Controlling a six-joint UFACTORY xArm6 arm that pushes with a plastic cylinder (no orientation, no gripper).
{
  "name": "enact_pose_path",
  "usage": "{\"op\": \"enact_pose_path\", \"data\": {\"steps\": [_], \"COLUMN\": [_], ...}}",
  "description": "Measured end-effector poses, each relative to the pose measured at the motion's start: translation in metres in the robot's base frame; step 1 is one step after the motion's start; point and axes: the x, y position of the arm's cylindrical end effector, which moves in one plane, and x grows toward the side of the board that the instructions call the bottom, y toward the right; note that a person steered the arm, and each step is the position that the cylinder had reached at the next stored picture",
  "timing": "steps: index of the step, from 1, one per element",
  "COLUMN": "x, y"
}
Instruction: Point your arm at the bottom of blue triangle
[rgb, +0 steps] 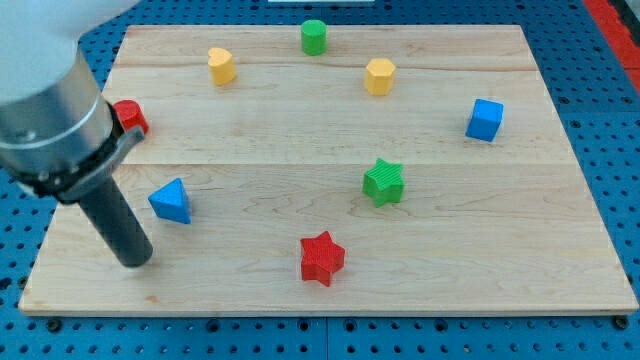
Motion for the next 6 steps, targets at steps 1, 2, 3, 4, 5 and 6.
{"op": "enact_pose_path", "data": {"steps": [1,2,3,4,5,6], "x": [0.001,0.001,-0.003,-0.046,-0.053,-0.053], "y": [0.024,0.024,0.030,0.036,0.036,0.036]}}
